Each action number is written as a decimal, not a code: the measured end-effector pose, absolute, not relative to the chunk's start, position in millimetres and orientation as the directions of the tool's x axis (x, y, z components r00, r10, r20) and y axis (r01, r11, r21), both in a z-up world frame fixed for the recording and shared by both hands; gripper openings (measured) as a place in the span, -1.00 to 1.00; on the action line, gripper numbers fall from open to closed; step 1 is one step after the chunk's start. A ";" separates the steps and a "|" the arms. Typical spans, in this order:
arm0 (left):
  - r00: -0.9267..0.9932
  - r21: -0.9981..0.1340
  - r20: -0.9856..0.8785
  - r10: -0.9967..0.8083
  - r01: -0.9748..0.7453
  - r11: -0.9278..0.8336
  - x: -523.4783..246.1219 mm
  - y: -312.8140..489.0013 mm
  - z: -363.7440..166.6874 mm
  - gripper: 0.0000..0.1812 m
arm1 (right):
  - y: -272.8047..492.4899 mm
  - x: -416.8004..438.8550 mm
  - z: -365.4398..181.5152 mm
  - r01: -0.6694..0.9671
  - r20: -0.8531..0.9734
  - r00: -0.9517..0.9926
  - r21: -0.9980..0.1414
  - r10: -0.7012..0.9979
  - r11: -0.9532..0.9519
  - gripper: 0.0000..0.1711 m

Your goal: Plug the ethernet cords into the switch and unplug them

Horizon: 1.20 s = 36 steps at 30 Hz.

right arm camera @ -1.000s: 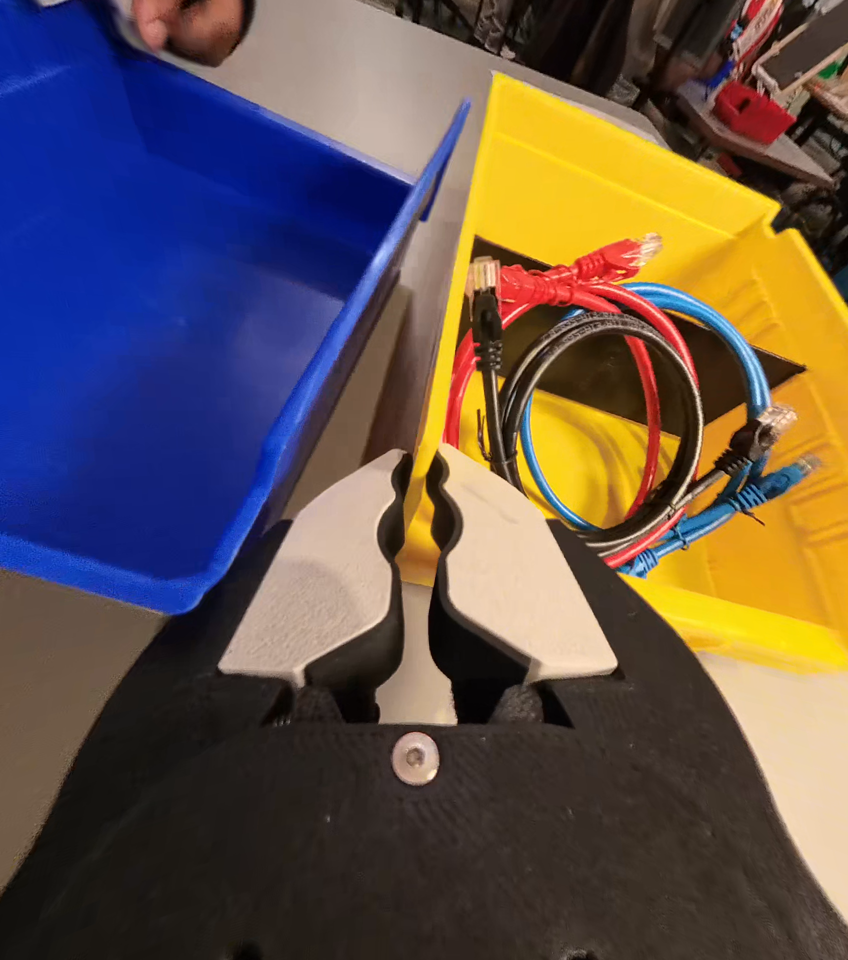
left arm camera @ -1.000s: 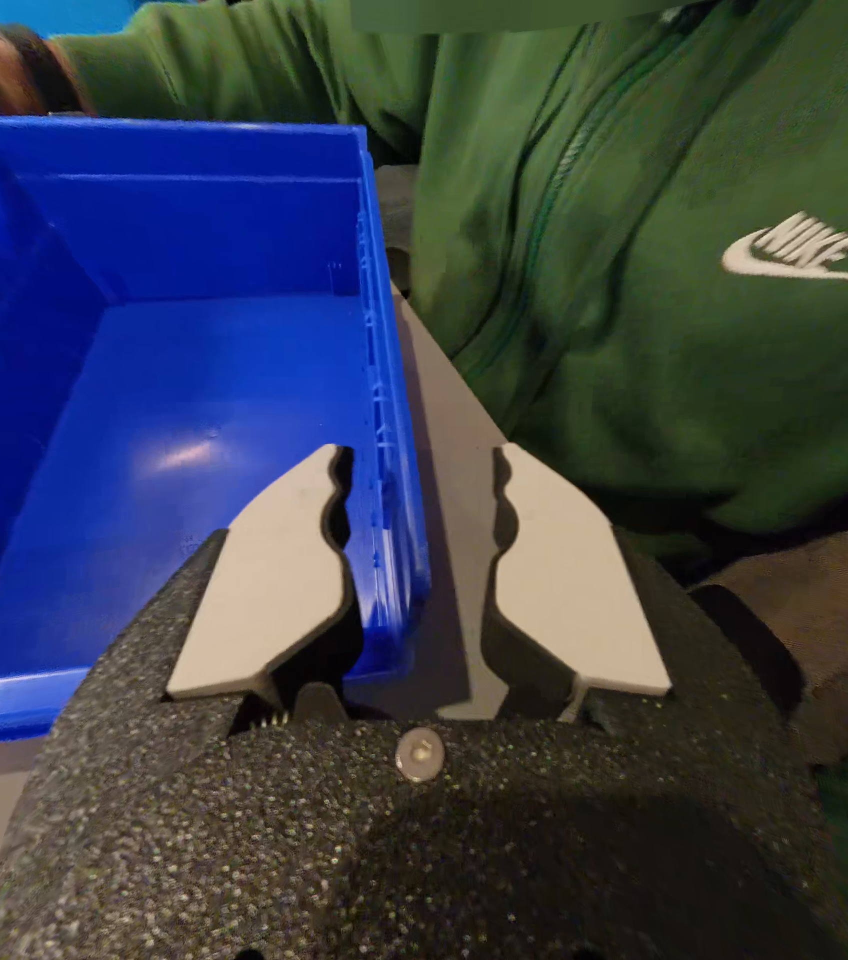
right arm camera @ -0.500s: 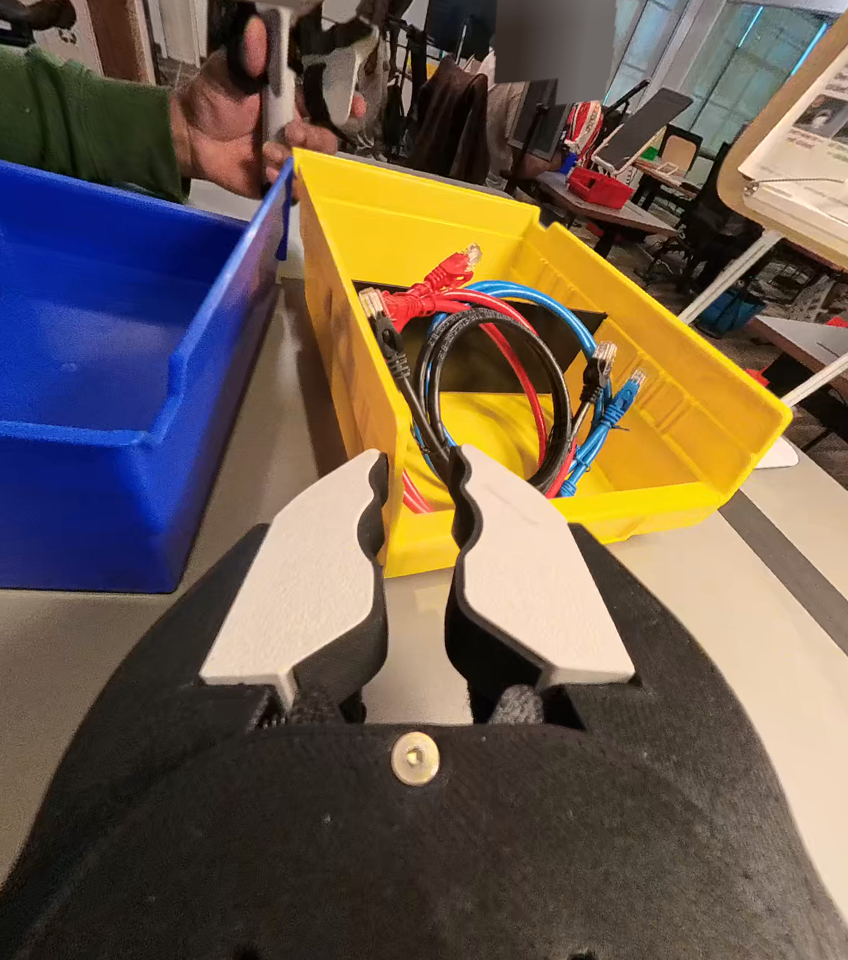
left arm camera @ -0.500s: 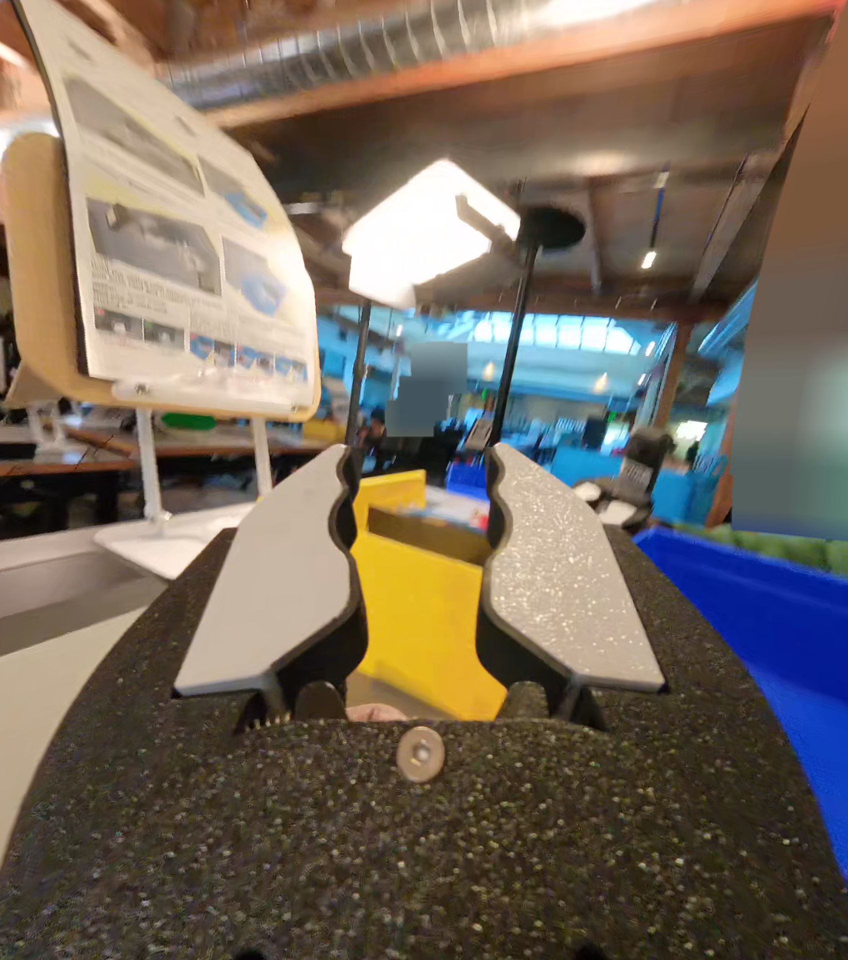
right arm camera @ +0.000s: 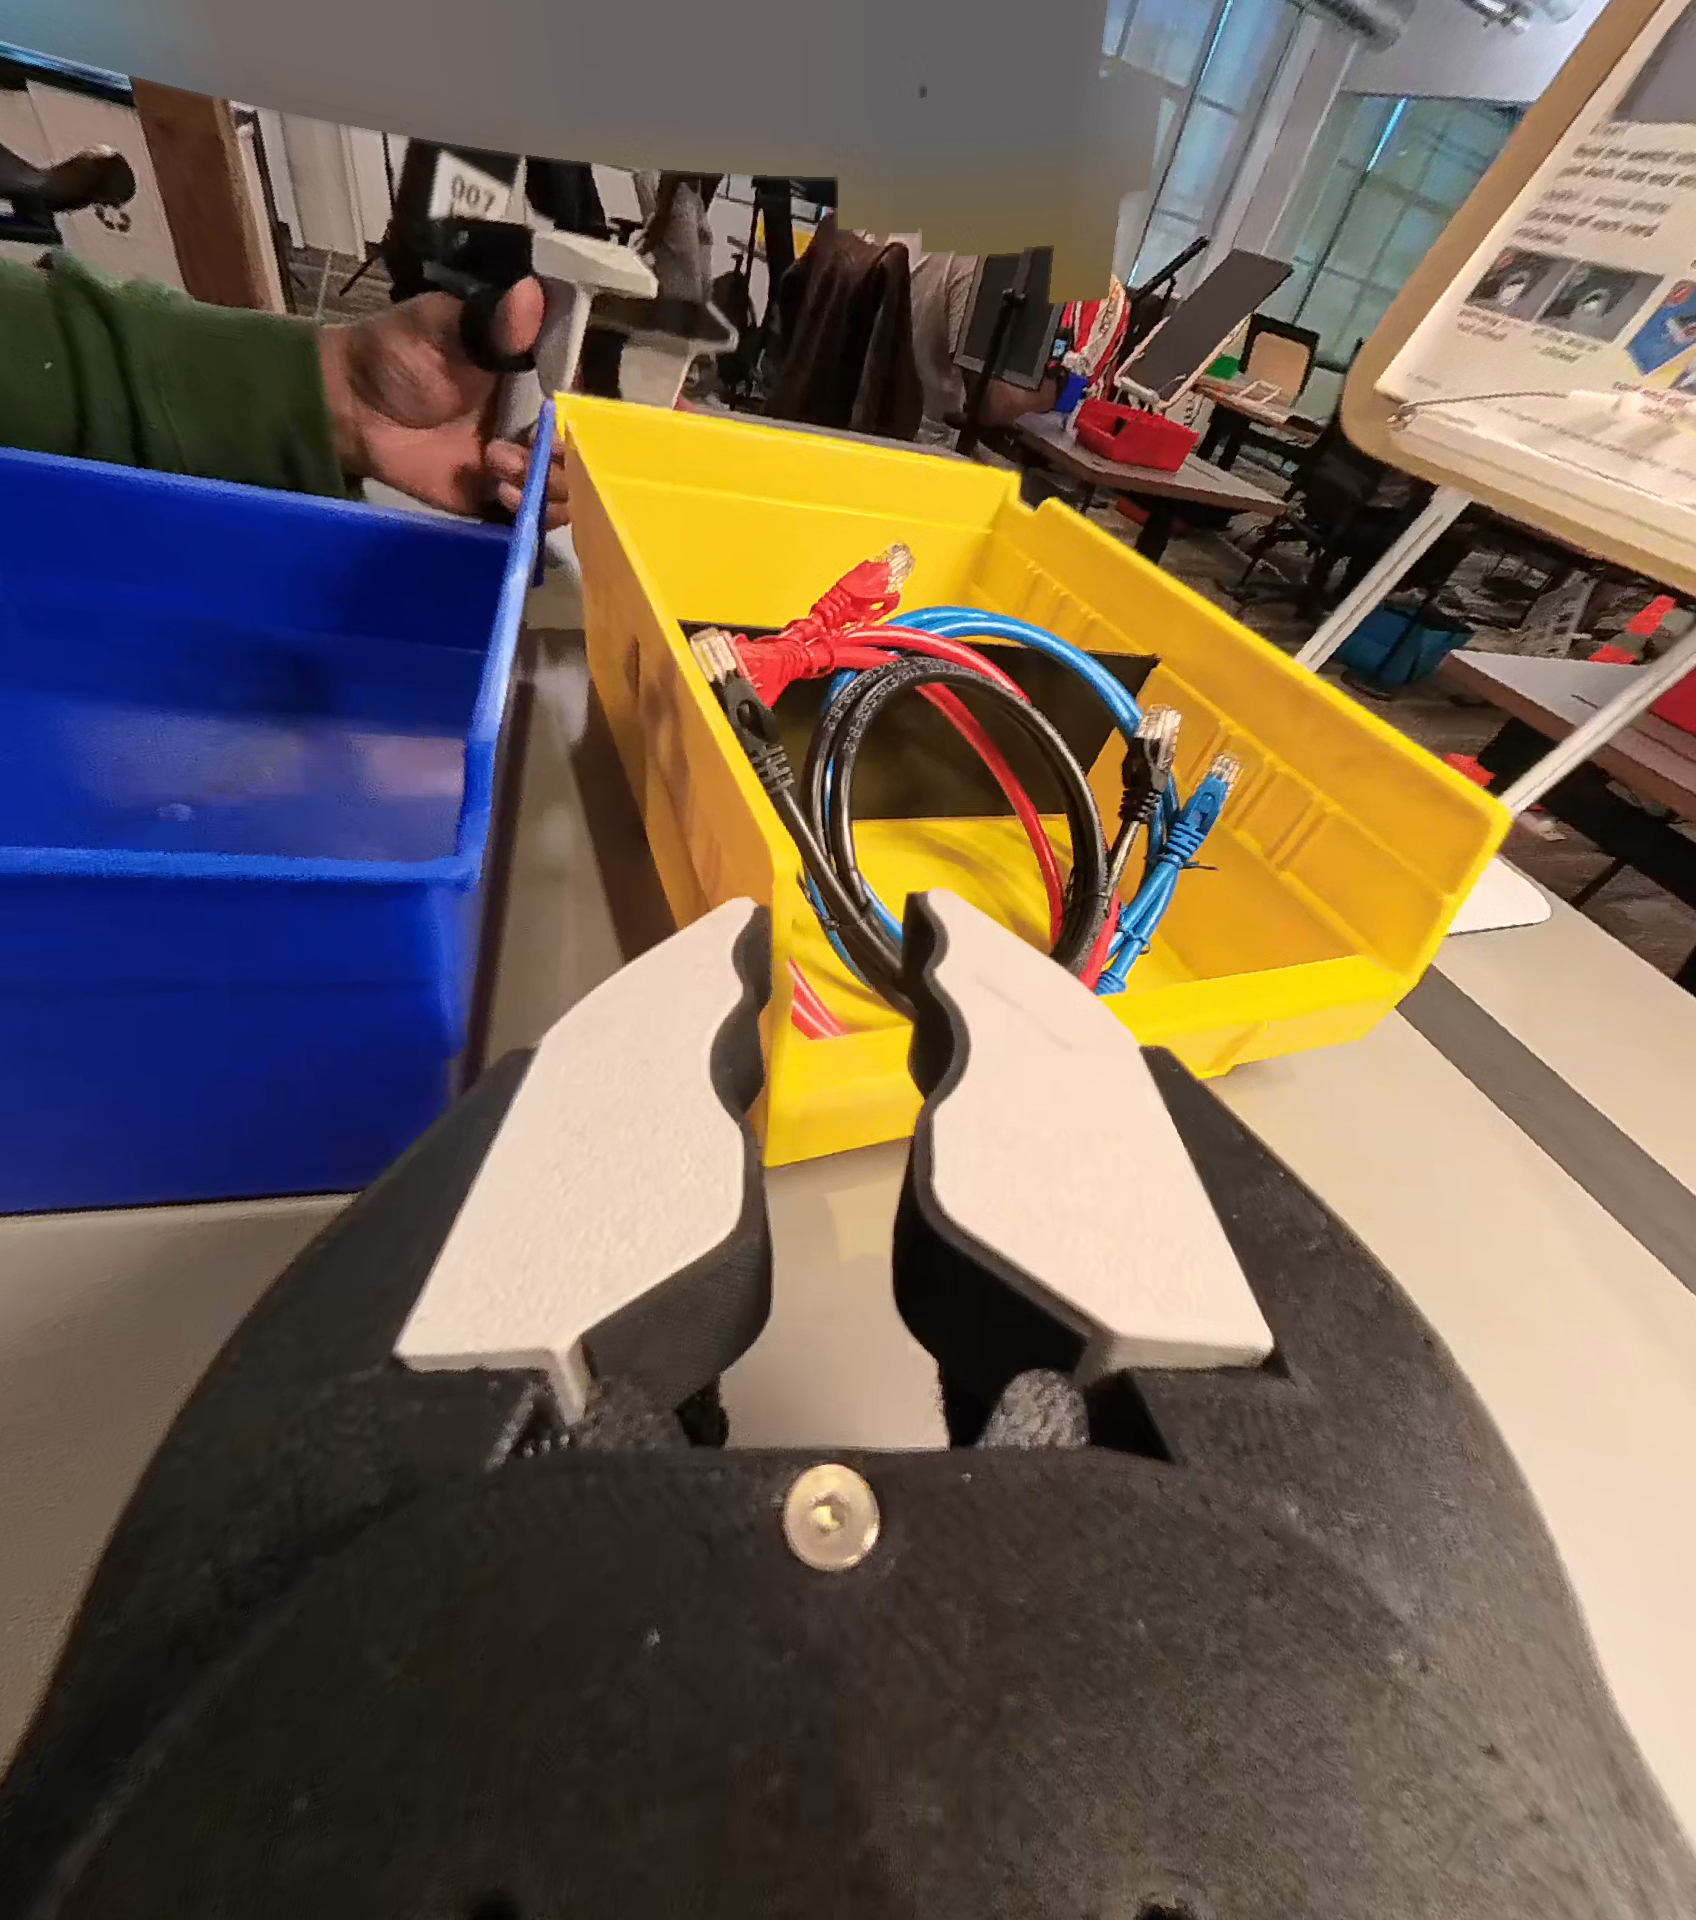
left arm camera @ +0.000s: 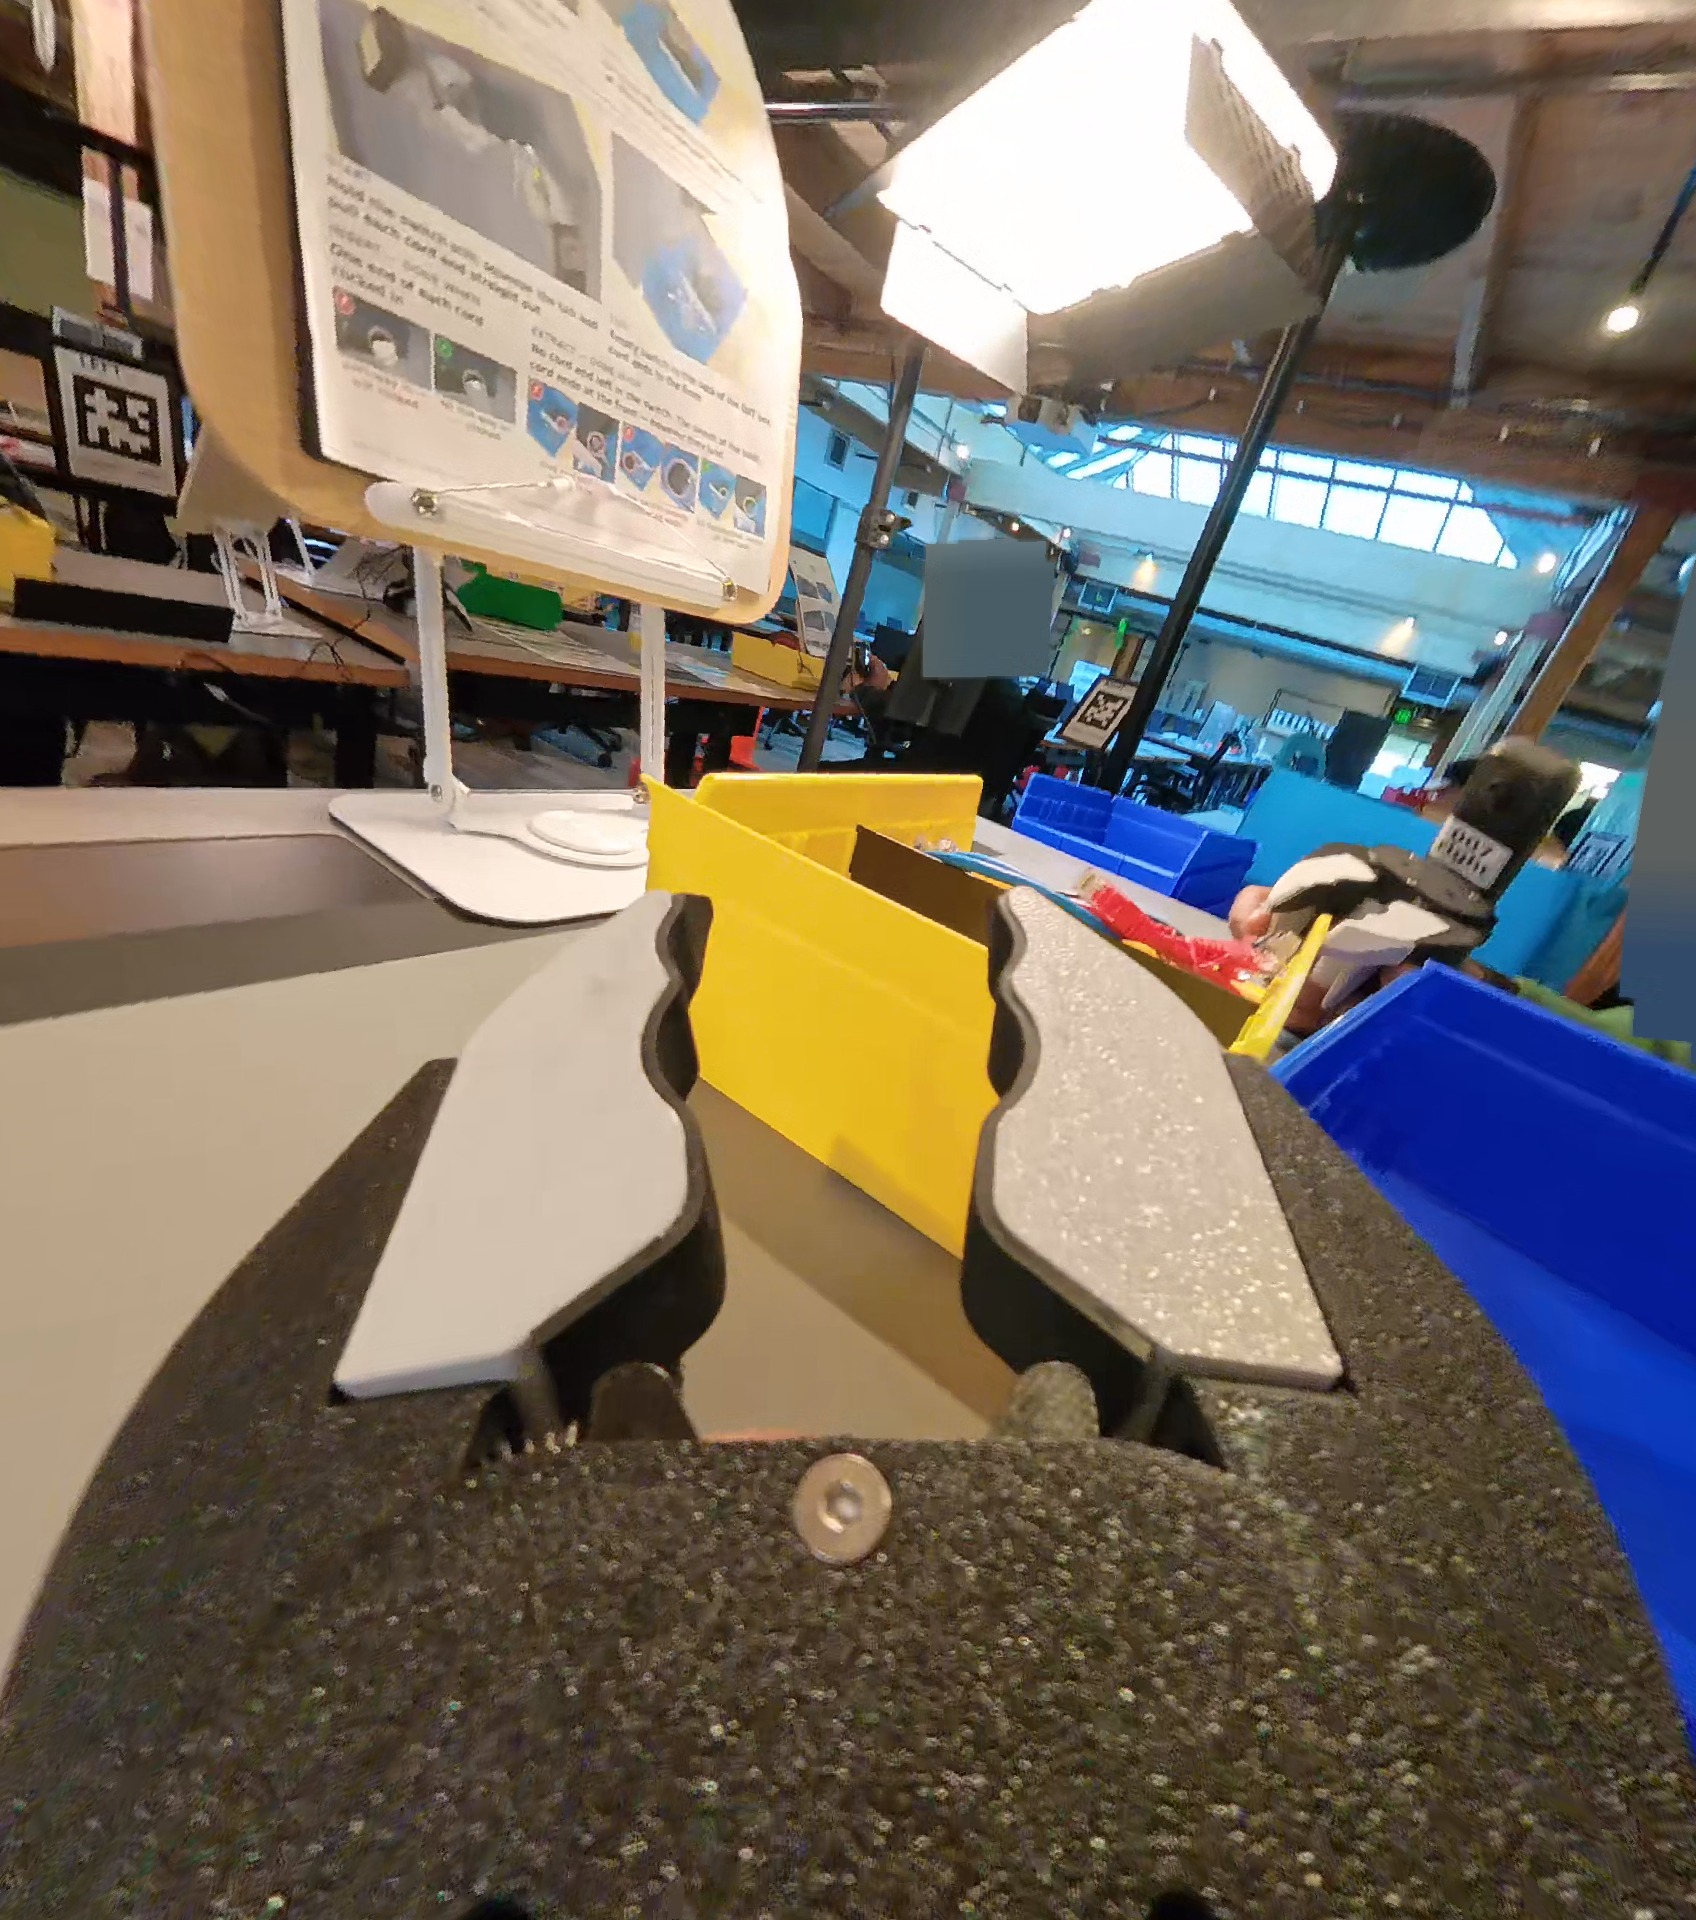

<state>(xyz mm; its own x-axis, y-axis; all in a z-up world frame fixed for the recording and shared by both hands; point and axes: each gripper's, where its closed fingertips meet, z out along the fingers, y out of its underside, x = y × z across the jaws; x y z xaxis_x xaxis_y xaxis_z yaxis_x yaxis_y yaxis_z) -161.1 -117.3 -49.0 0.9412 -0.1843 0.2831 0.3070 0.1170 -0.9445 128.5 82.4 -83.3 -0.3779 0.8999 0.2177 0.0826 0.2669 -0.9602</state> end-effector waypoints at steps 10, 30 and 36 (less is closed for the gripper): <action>0.836 -0.845 0.532 -0.136 0.511 -0.161 -154.3 -76.1 -80.5 -0.35 | 164.8 129.9 -64.9 0.132 -0.035 -0.101 -0.991 0.994 -0.022 -0.68; 0.813 -0.782 0.581 -0.027 0.550 -0.293 -163.5 -63.5 -75.4 -0.44 | 123.4 6.7 -106.6 0.417 0.021 -0.061 -0.908 0.998 0.045 -1.00; 0.815 -0.787 0.577 -0.051 0.538 -0.302 -163.3 -85.0 -66.7 -0.18 | 124.8 11.9 -96.0 0.372 0.035 -0.035 -0.927 0.999 0.046 -0.90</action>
